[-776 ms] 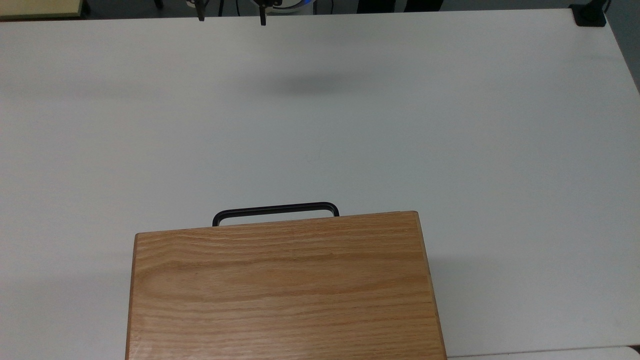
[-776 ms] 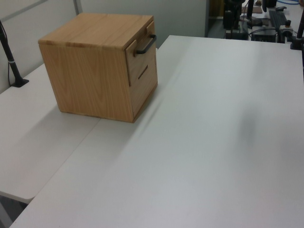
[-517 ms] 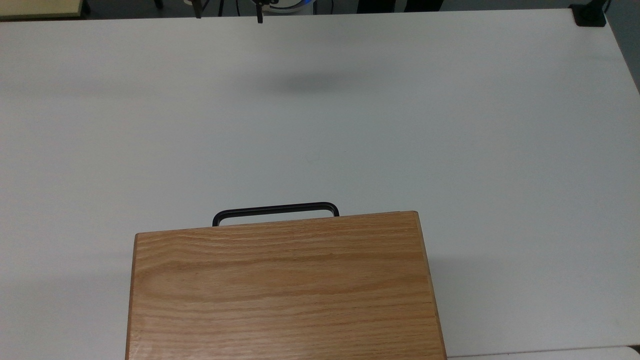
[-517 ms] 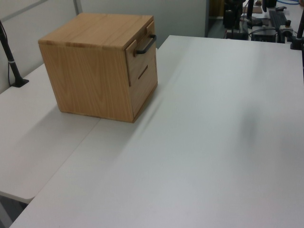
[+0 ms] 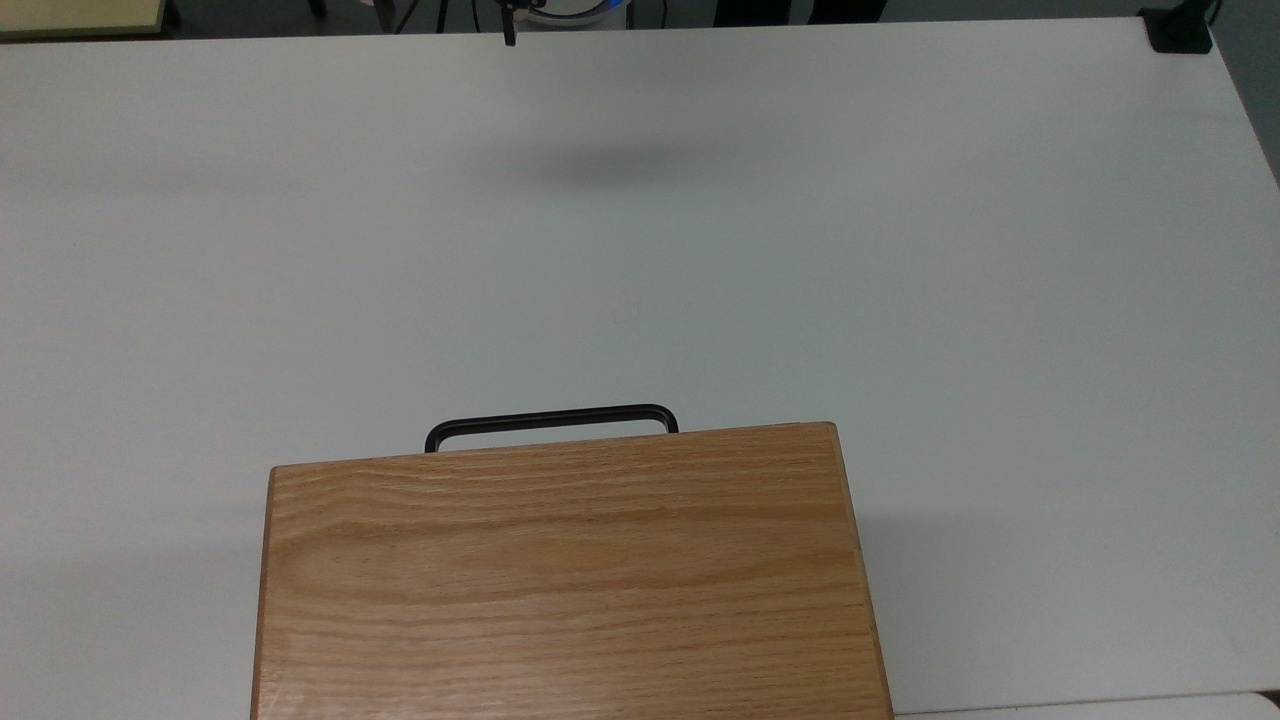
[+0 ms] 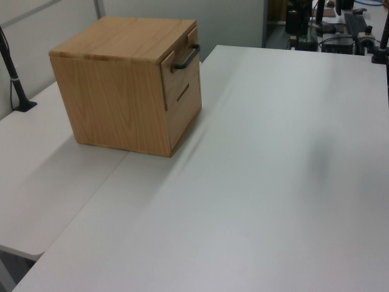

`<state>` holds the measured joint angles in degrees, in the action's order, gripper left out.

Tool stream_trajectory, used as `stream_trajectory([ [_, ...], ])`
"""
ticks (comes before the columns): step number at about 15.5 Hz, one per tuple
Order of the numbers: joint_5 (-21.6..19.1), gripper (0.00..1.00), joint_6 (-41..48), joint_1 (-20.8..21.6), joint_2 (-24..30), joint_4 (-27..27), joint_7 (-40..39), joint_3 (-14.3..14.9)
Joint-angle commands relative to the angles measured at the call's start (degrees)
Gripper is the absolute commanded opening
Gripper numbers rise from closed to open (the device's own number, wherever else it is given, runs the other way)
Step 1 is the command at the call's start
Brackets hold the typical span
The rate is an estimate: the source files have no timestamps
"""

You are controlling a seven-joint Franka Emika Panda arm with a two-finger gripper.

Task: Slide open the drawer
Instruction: 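Move the gripper from rest toward the cabinet's black drawer handle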

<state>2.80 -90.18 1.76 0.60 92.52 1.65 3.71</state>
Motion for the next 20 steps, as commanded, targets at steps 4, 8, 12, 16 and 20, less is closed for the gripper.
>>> stream_trajectory([
  [4, -1.2, 1.0, 0.5, 0.2, -1.6, -1.3, 15.7, 0.3],
  [8, -1.3, 1.0, -4.5, 0.6, -2.4, -1.3, 32.8, -0.1],
  [12, -1.9, 1.0, -10.2, 0.8, -3.5, -1.3, 47.9, -0.3],
  [16, -3.5, 1.0, -18.1, 0.9, -5.4, -1.3, 61.3, -0.4],
  [20, -3.7, 1.0, -27.2, 1.5, -7.5, -1.3, 71.6, -0.4],
])
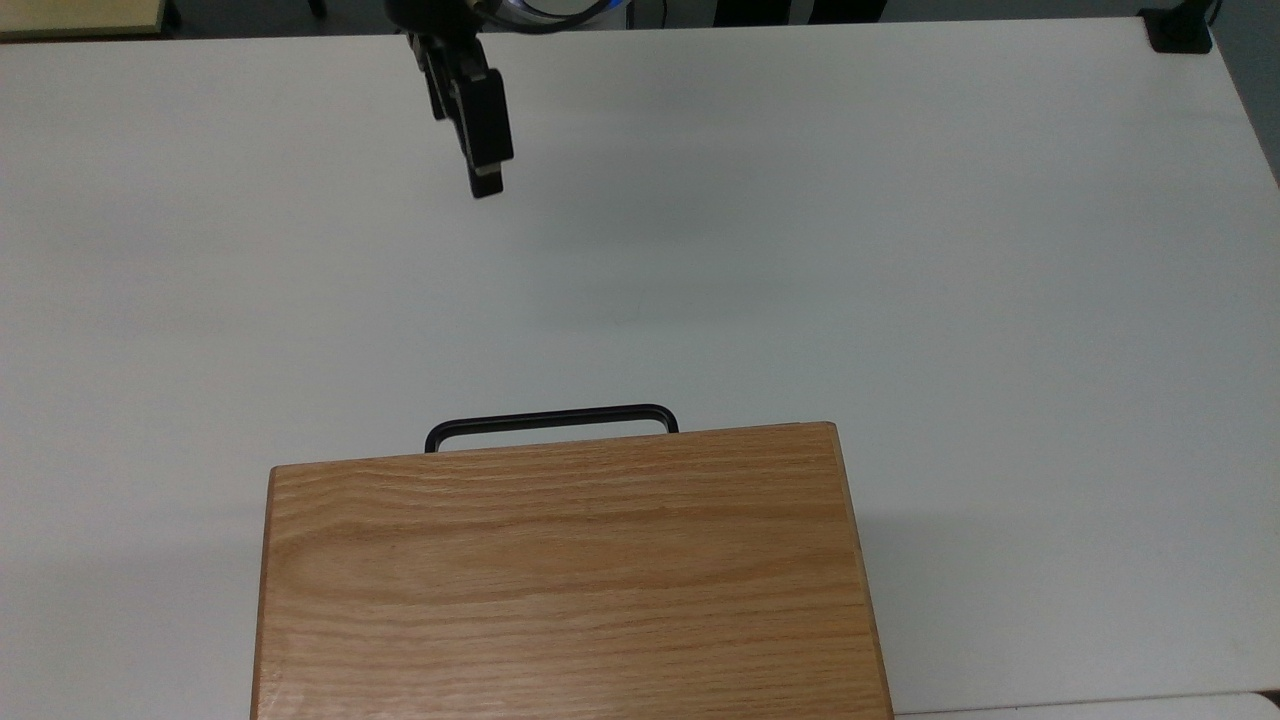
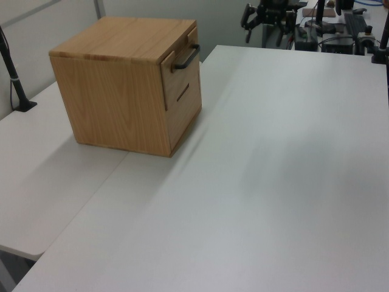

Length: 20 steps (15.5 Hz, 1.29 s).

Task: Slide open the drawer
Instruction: 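Lower the open gripper down onto the black bar handle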

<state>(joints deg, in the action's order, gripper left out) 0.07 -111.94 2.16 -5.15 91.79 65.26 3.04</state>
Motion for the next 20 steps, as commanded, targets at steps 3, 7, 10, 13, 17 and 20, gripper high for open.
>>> stream_trajectory([
  [3, -1.0, 1.0, -13.5, 2.4, -4.2, -0.6, 12.7, 0.3],
  [7, -0.9, 0.99, -25.8, 3.9, -7.8, -0.6, 19.2, 0.3],
  [10, -1.0, 0.93, -33.1, 4.2, -9.9, -0.5, 19.9, 0.2],
  [13, -1.2, 0.78, -40.4, 5.1, -12.6, -0.5, 21.8, 0.0],
  [17, -0.6, 0.53, -47.9, 5.5, -15.7, -0.6, 23.7, 0.0],
  [20, -0.8, 0.46, -49.3, 5.5, -16.9, -0.6, 23.8, 0.0],
])
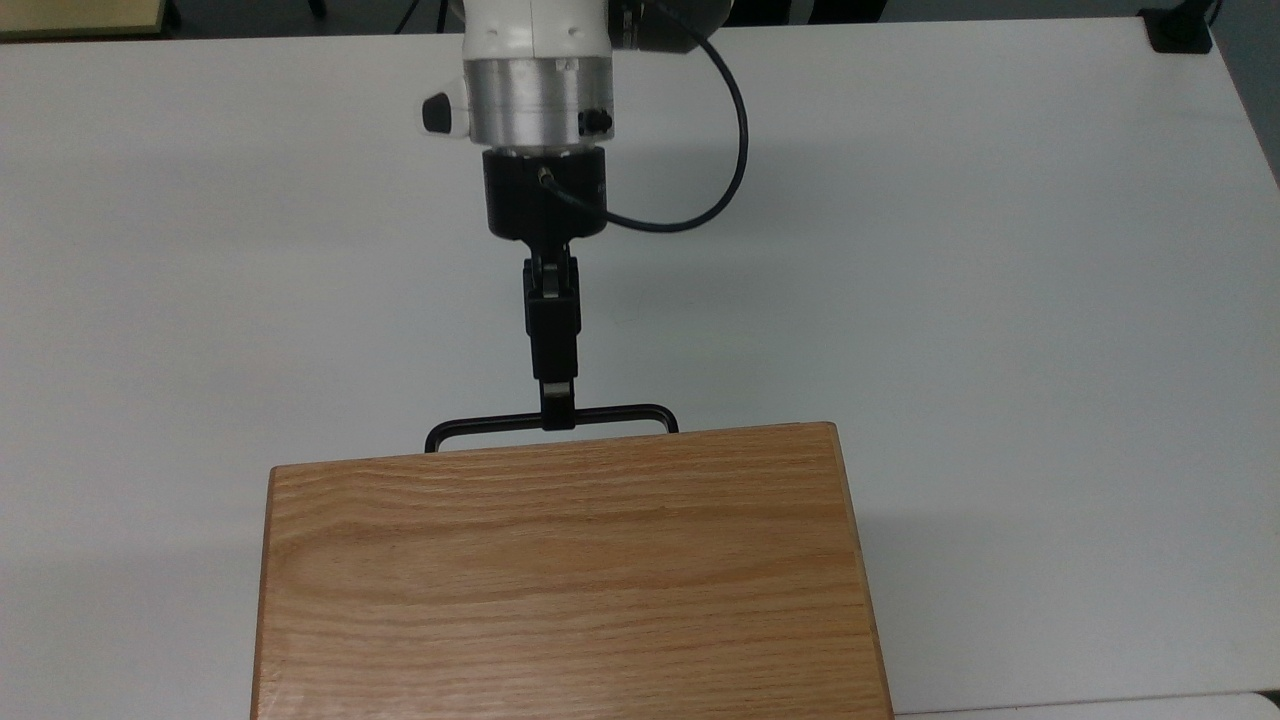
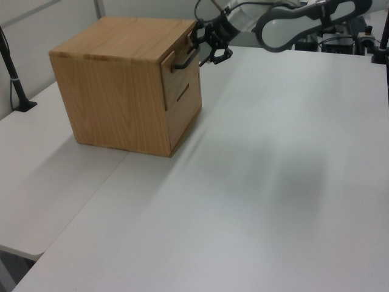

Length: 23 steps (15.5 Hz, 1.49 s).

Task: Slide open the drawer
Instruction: 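Lower the open gripper down onto the black bar handle, then close the gripper around the black bar handle of the upper drawer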

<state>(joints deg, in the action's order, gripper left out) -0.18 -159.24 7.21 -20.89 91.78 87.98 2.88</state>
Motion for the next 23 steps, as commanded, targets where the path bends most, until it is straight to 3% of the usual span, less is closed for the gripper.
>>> stream_trajectory([
  [1, -0.5, 0.38, -2.5, 0.4, -1.3, -0.6, 1.0, 0.2],
  [3, -0.6, 0.07, -3.1, 0.3, -1.7, -0.6, 1.0, 0.2],
  [4, -0.7, 0.0, -3.3, 0.3, -1.7, -0.6, 1.1, 0.2],
  [5, -0.7, 0.0, -3.3, 0.2, -1.6, -0.6, 1.2, 0.2],
  [13, -0.9, 0.01, -3.1, -0.3, -0.8, -0.5, 5.6, 0.2],
  [15, -0.8, 0.12, -2.9, -0.4, -0.6, -0.5, 5.9, 0.2],
  [18, -0.7, 0.14, -2.7, -0.4, 0.0, -0.2, 5.7, 0.2],
  [21, -0.7, 0.23, -2.5, -1.0, 0.3, -0.1, 5.6, 0.2],
  [23, -0.7, 0.37, -2.3, -1.0, 1.0, 0.2, 5.6, 0.2],
])
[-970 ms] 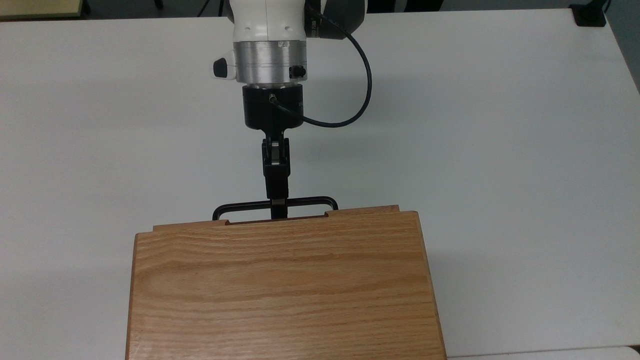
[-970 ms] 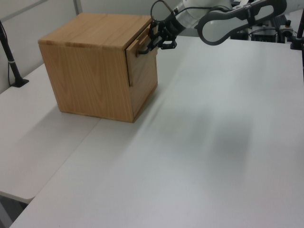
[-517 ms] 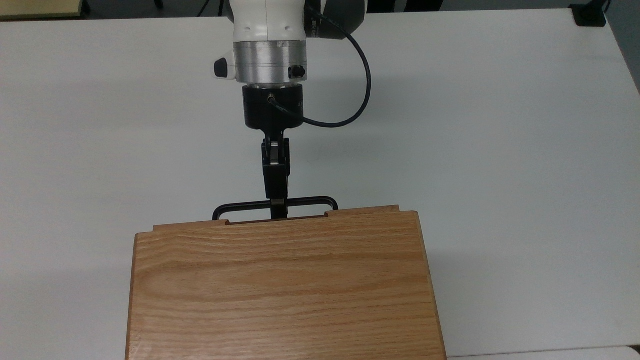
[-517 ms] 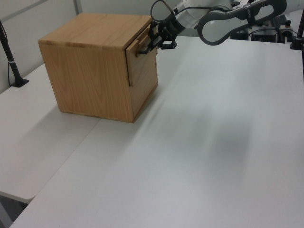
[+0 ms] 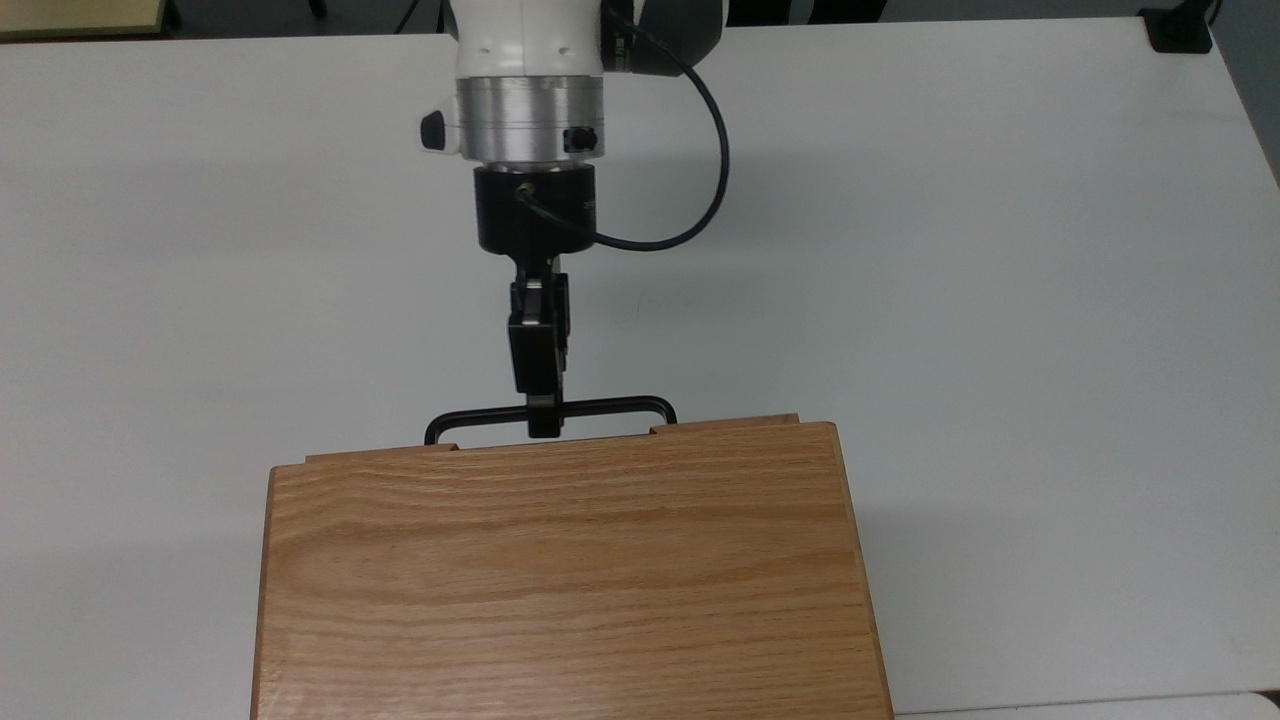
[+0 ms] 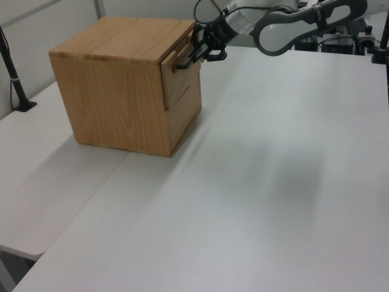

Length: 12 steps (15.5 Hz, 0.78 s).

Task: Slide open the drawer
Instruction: 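Close the gripper around the black bar handle of the upper drawer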

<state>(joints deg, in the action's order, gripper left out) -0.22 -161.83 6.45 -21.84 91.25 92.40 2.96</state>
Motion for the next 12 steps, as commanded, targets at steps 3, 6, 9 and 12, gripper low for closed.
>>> stream_trajectory([
  [3, -0.7, 0.28, 0.3, -0.5, 2.2, 1.0, 1.2, 0.1],
  [6, -0.6, 0.22, 0.2, -0.4, 2.0, 1.0, 1.2, 0.1],
  [9, -0.5, 0.16, 0.3, -0.4, 2.0, 1.1, 1.1, 0.1],
  [12, 0.0, 0.16, 0.3, -0.3, 1.9, 1.1, 0.8, 0.1],
])
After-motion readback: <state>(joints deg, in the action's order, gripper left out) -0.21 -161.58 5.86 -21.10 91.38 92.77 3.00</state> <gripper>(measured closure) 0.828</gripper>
